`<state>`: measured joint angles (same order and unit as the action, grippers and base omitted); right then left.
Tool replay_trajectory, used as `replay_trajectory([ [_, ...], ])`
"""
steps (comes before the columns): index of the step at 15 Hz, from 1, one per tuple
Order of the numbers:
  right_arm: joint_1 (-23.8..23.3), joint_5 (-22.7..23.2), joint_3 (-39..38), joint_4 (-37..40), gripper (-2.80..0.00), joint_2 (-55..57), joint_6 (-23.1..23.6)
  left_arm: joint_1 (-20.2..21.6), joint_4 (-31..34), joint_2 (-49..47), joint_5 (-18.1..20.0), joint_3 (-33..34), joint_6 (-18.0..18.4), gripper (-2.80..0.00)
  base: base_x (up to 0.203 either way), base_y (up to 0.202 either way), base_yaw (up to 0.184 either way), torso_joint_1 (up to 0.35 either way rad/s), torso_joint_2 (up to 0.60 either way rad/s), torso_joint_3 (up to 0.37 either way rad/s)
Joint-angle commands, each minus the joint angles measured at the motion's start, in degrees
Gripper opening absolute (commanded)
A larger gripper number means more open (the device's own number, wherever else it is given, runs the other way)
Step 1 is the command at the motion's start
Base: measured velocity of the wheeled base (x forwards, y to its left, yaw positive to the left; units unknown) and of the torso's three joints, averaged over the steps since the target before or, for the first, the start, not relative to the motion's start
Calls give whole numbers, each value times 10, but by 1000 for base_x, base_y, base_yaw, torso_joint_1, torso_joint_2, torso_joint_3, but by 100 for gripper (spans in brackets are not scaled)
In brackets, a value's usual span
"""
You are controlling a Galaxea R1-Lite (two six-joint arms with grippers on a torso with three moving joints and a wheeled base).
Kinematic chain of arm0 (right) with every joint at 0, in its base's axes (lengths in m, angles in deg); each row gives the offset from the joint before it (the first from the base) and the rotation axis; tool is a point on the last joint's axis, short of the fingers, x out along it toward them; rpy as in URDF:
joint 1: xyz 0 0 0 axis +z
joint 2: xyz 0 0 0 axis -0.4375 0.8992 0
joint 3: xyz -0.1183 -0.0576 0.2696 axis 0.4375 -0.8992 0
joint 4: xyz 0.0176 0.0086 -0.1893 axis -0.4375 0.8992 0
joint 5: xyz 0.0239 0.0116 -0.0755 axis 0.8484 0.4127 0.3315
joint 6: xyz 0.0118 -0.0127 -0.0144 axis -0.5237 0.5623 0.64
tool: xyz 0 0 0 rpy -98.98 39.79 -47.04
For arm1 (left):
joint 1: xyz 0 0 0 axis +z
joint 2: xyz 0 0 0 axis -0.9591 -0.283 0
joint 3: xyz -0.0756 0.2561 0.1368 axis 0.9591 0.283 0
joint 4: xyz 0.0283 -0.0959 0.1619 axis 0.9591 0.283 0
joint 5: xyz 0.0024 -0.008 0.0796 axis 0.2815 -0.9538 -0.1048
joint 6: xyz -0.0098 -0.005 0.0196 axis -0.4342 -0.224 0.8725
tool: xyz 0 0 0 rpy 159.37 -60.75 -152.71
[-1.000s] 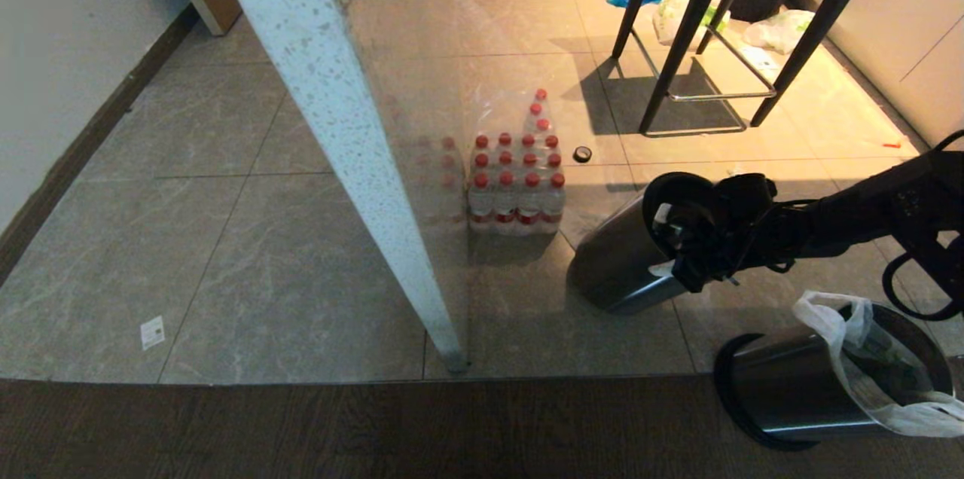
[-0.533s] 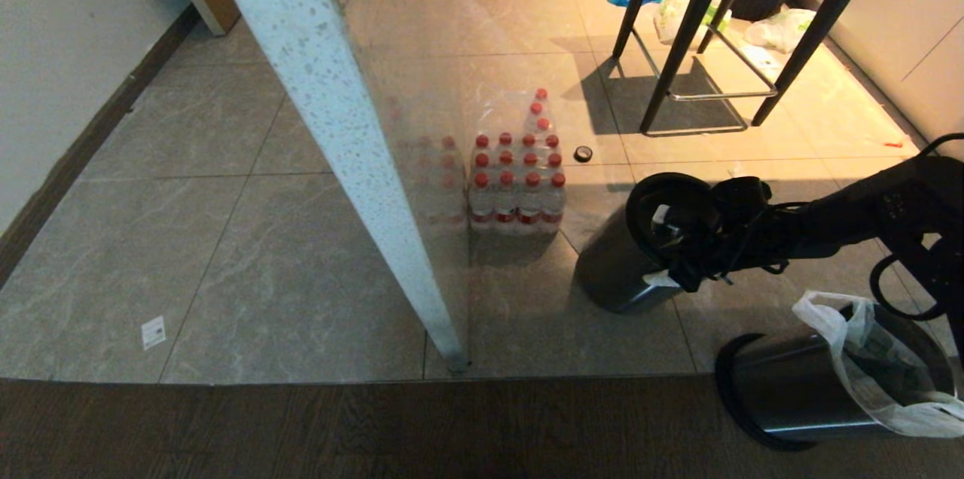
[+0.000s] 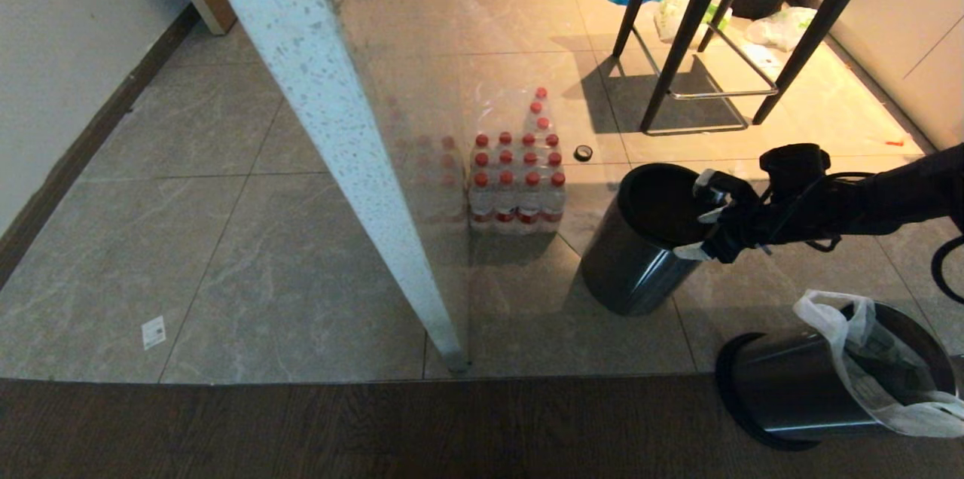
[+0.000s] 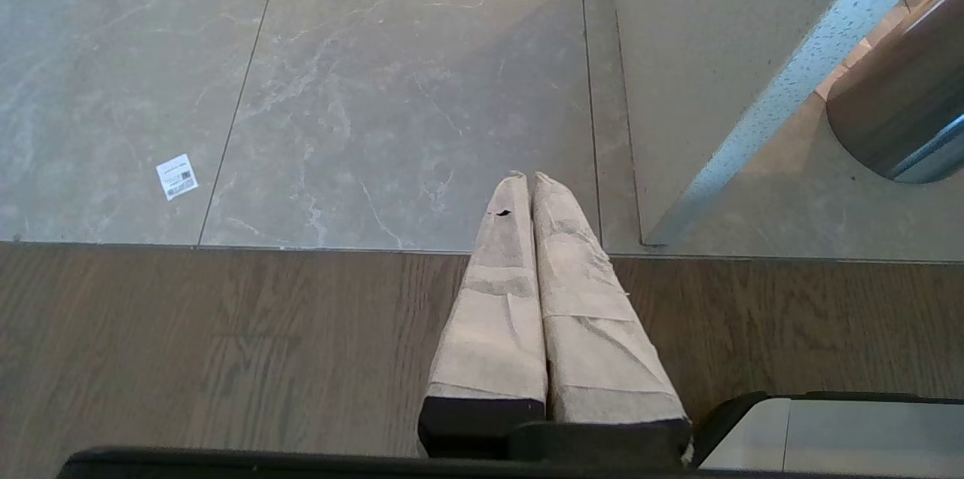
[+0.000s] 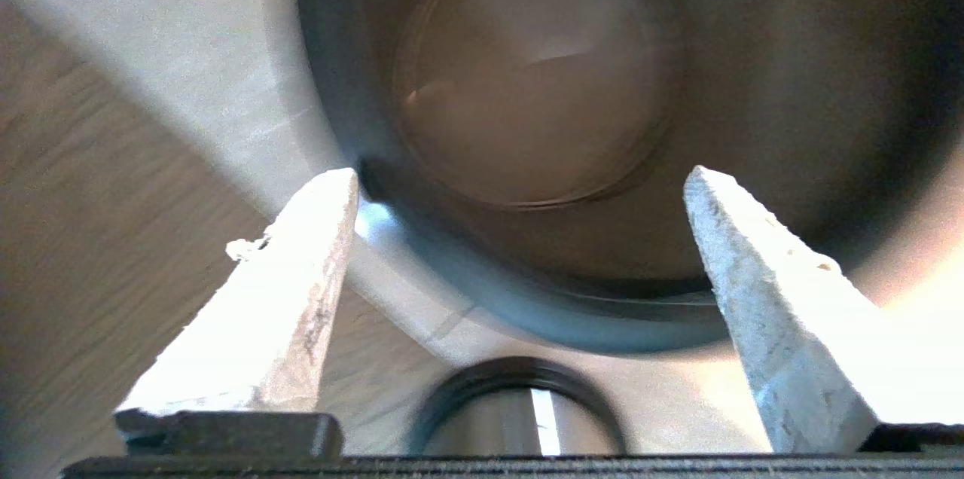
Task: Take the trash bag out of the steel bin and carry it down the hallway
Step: Pick up the trash bag
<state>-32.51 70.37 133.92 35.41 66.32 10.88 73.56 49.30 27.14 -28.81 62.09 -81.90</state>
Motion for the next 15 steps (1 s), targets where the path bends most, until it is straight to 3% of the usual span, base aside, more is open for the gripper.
replay_trajectory([
  [1,-12,4,-16,0,0,-48,-4,0,0,0,0,0,0,-280,0,0,0,0,0,0],
  [2,-18,7,-32,0,-280,-65,-7,0,0,0,0,0,0,-280,0,0,0,0,0,0],
  [10,-107,14,-302,-7,-280,-227,-8,0,0,0,0,0,0,-280,0,0,0,0,0,0],
  [15,-262,19,-397,-8,-280,-322,-19,0,0,0,0,0,0,-280,0,0,0,0,0,0],
])
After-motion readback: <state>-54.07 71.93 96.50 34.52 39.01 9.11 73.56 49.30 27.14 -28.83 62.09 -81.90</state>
